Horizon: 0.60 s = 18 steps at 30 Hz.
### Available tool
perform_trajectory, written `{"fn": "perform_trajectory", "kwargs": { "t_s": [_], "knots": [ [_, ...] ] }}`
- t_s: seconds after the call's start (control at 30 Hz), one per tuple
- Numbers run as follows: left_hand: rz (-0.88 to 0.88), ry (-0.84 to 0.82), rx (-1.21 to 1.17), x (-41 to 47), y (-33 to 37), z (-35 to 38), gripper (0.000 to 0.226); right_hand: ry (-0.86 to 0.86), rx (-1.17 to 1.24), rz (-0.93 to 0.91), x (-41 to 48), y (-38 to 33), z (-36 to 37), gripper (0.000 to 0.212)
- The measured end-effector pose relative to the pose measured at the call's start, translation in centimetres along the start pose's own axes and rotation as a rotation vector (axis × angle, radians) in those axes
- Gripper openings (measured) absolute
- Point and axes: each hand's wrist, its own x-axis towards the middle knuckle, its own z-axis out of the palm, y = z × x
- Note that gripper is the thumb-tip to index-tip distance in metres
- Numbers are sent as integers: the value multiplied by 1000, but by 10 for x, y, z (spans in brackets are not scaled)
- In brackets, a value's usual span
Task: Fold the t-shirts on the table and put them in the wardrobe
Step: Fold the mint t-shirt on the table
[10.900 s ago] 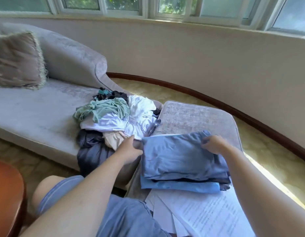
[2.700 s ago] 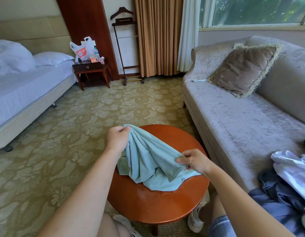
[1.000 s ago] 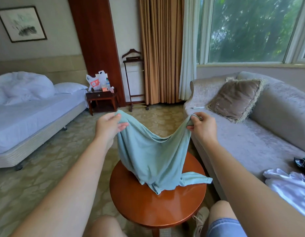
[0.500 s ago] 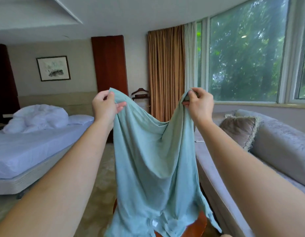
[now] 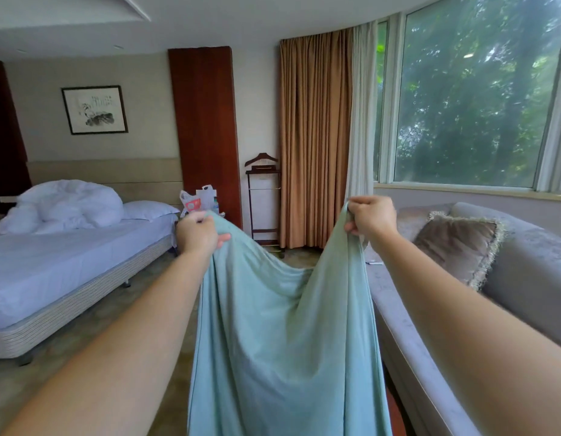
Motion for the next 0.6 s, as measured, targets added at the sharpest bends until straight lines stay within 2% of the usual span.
{"fn": "perform_trajectory", "kwargs": {
  "t_s": [0.07, 0.13, 0.2, 0.33, 0.43, 0.5, 0.6],
  "knots": [
    [-64, -2, 1, 19, -16, 13, 20, -27, 33, 83, 20, 13, 18, 14],
    [-114, -21, -70, 41, -16, 30, 19, -26, 99, 93, 42, 12, 40, 16],
    [-77, -67, -161, 65, 5, 49, 23, -1, 134, -17, 67, -10, 59, 15],
    [156, -213, -299, 98, 84, 71, 31, 82, 153, -324, 94, -91, 71, 24],
    [221, -242, -379, 98, 117, 64, 26, 128, 210, -440, 100, -120, 56, 22],
    [176, -237, -397, 93, 110, 53, 21, 133, 231, -426, 98, -111, 41, 22],
    [81, -194, -319, 87, 71, 35, 31, 140, 203, -314, 93, -70, 18, 24]
  ]
}}
